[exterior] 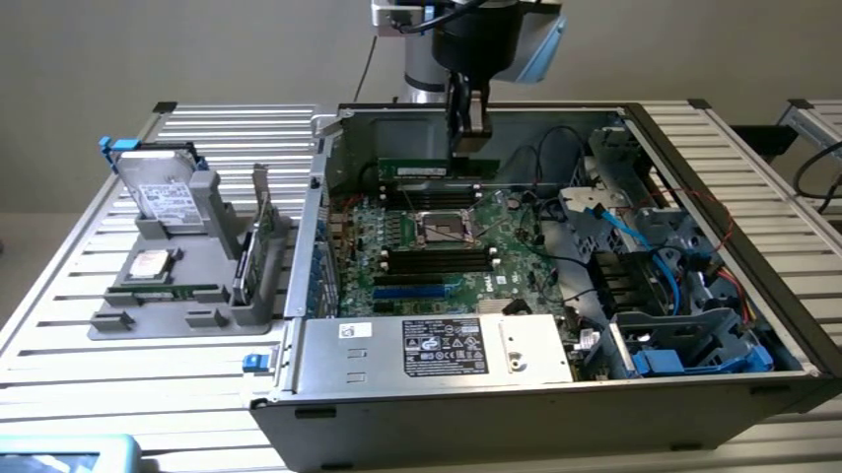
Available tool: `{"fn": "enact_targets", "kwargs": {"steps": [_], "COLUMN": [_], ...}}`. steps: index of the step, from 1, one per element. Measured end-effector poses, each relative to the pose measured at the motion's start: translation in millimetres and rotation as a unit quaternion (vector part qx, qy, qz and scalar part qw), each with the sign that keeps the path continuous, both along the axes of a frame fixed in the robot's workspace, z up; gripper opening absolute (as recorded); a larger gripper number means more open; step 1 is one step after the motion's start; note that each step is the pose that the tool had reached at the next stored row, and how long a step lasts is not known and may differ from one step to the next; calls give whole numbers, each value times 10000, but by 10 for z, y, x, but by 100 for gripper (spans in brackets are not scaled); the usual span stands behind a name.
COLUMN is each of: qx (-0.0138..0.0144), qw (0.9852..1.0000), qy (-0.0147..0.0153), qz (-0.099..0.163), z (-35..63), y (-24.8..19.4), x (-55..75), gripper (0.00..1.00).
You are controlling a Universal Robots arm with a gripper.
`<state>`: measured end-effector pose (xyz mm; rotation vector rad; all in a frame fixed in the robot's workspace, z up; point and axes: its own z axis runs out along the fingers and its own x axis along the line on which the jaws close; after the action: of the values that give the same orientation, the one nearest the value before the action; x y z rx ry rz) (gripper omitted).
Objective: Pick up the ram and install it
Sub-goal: 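Insert the ram into the slot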
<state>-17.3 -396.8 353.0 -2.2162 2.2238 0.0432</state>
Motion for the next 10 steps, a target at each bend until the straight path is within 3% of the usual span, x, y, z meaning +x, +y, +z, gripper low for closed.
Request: {"fn": "enact_targets", "kwargs": {"steps": [3, 7, 8, 10], "qx": [-28, -150, -164, -162], "qw": [10000, 9999, 9999, 9999], "qy": [0, -1, -3, -8], "qz": [-1, 0, 0, 1], "z": [-21, -50, -56, -67], "y": [4, 42, 51, 52], "x": [2, 11, 13, 17], "gripper": [13, 13, 13, 13]}}
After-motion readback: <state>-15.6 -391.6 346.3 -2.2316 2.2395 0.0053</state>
